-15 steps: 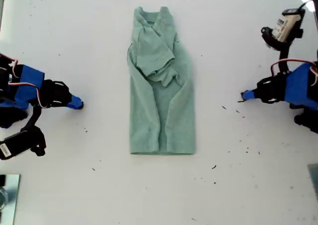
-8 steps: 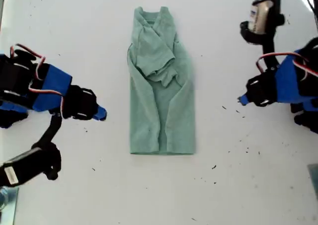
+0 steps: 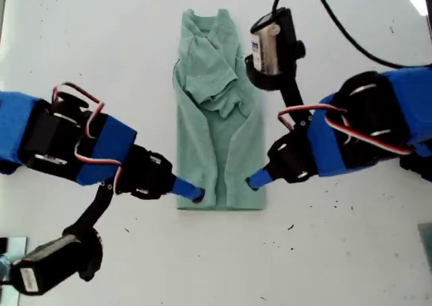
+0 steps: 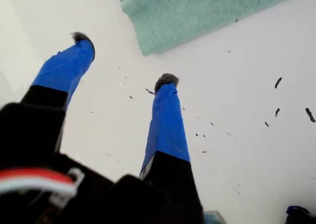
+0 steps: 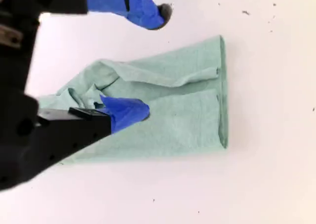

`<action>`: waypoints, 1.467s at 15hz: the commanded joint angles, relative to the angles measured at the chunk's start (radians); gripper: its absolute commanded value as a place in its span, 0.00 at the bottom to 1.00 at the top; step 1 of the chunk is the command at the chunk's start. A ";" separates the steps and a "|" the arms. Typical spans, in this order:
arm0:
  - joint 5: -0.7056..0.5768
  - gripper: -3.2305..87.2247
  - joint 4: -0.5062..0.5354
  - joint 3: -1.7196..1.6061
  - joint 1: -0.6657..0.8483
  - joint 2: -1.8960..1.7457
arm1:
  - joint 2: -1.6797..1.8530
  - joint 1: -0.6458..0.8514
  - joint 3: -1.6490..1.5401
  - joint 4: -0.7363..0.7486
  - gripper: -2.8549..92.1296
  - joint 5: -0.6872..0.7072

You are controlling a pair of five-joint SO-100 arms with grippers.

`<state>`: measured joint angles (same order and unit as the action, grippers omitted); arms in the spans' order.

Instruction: Fold t shirt

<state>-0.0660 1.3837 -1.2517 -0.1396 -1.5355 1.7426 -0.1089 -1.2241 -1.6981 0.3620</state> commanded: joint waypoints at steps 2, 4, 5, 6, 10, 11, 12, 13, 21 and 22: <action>0.000 0.34 -0.121 0.002 -0.041 0.115 | -0.150 -0.040 0.081 0.057 0.32 -0.061; 0.012 0.35 -0.152 -0.006 -0.043 0.207 | -0.259 -0.046 0.071 0.160 0.31 -0.064; 0.006 0.35 -0.181 -0.011 -0.038 0.249 | -0.308 -0.049 0.058 0.209 0.31 -0.069; 0.002 0.34 -0.204 -0.006 -0.038 0.298 | -0.360 -0.054 0.046 0.238 0.30 -0.078; -0.026 0.20 -0.249 0.043 -0.034 0.500 | -0.535 -0.092 0.038 0.327 0.18 -0.138; -0.043 0.12 -0.242 0.043 -0.028 0.497 | -0.538 -0.098 0.038 0.322 0.10 -0.146; -0.060 0.03 -0.242 0.043 -0.023 0.480 | -0.535 -0.103 0.054 0.310 0.05 -0.129; -0.066 0.03 -0.239 0.046 -0.021 0.466 | -0.528 -0.103 0.084 0.279 0.05 -0.112; -0.126 0.03 -0.035 0.273 -0.118 0.239 | -0.281 -0.201 0.334 0.150 0.06 0.049; -0.118 0.03 -0.029 0.273 -0.141 0.201 | -0.272 -0.216 0.337 0.155 0.06 0.046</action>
<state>-0.1825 1.3392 -1.0339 -0.2424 -1.2134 1.3744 -0.2884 -0.9603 -1.5355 0.3942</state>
